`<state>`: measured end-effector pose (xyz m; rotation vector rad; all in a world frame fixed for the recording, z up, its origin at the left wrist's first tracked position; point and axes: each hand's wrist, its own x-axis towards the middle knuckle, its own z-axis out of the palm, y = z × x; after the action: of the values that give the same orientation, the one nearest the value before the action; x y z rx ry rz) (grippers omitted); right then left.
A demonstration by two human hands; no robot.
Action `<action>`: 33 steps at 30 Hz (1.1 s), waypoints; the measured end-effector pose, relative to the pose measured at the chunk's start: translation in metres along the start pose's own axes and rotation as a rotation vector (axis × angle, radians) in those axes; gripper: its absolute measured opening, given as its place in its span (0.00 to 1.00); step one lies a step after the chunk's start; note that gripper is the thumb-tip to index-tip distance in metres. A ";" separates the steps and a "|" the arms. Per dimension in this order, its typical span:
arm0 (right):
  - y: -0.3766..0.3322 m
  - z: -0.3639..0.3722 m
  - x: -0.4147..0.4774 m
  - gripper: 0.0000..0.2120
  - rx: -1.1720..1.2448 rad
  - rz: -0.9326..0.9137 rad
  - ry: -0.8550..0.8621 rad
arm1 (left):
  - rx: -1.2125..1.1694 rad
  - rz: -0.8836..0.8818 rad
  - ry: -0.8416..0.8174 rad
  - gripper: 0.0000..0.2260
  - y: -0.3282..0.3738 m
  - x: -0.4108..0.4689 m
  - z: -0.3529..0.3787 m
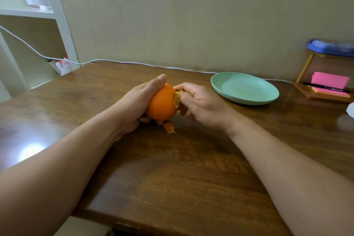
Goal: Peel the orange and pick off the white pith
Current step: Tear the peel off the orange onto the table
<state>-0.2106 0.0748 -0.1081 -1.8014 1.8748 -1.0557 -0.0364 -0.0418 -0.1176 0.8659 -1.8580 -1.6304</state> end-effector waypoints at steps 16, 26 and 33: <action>-0.006 -0.004 0.005 0.11 -0.327 -0.014 -0.007 | 0.091 0.056 0.056 0.25 -0.004 0.005 0.005; 0.005 -0.001 0.005 0.11 -0.012 0.000 0.000 | 0.046 0.038 0.044 0.25 -0.003 0.002 0.003; 0.007 -0.003 0.002 0.14 0.116 0.022 -0.043 | 0.011 0.018 0.001 0.25 0.002 0.001 0.002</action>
<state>-0.2181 0.0734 -0.1106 -1.7207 1.7669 -1.0857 -0.0387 -0.0418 -0.1163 0.8522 -1.8697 -1.6103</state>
